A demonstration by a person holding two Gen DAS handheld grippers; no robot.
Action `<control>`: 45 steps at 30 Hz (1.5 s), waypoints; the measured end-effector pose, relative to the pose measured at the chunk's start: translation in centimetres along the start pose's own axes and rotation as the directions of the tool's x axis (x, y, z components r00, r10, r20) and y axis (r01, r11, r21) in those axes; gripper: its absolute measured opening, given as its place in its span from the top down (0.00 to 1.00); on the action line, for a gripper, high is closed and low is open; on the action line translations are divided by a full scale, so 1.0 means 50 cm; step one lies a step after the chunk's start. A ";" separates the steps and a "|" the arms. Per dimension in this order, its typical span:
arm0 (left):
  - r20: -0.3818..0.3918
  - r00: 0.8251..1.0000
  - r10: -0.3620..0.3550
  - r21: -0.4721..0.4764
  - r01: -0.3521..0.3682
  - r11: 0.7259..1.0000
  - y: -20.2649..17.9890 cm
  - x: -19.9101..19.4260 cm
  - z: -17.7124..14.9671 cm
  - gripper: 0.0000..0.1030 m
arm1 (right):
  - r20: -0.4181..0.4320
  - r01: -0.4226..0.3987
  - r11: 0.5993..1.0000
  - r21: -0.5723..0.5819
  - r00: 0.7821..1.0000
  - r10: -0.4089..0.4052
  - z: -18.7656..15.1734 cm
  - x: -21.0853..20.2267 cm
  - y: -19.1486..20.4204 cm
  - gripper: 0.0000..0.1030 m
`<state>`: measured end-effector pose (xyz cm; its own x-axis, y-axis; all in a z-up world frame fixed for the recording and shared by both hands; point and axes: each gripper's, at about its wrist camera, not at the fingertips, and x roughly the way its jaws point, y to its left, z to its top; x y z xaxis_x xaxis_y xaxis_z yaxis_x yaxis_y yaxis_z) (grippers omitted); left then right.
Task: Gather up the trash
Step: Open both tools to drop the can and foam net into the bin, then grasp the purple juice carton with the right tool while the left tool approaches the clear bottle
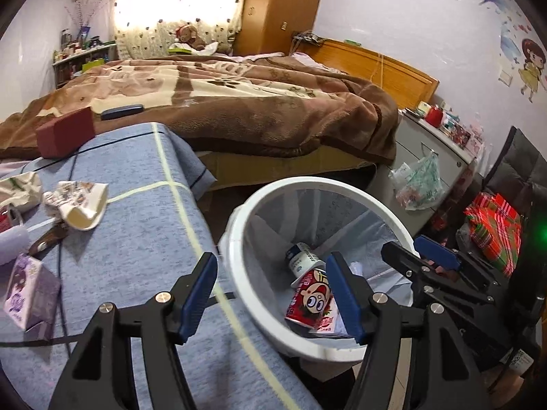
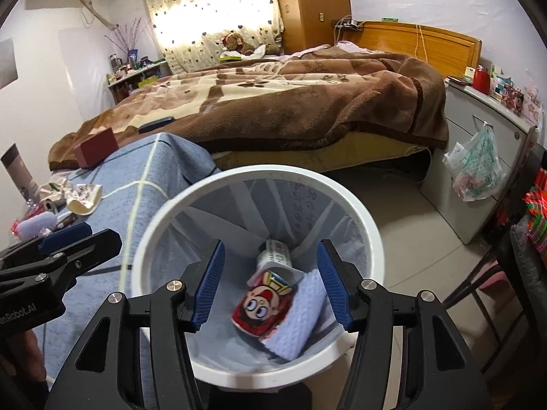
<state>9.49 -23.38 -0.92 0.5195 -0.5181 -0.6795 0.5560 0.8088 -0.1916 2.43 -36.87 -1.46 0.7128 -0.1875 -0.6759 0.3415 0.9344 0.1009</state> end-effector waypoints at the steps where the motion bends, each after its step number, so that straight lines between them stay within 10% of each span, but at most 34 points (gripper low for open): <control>1: 0.004 1.000 0.003 -0.005 -0.003 1.000 0.007 -0.006 -0.001 0.34 | 0.004 -0.003 1.000 -0.002 1.000 0.003 0.000 -0.002 0.004 0.44; 28: 0.099 0.966 0.240 -0.141 -0.225 0.964 0.201 -0.174 -0.062 0.34 | 0.029 -0.168 0.979 -0.112 0.985 0.172 -0.003 -0.024 0.199 0.44; 45: 0.082 0.899 0.429 -0.313 -0.386 0.868 0.434 -0.295 -0.124 0.31 | -0.103 -0.365 0.914 -0.179 0.930 0.352 -0.025 0.007 0.381 0.44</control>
<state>9.87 3.53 0.55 0.7590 -0.1414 -0.6355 0.0793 0.9889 -0.1253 8.43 -18.78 -0.68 0.7200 0.1856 -0.6687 -0.0581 0.9763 0.2085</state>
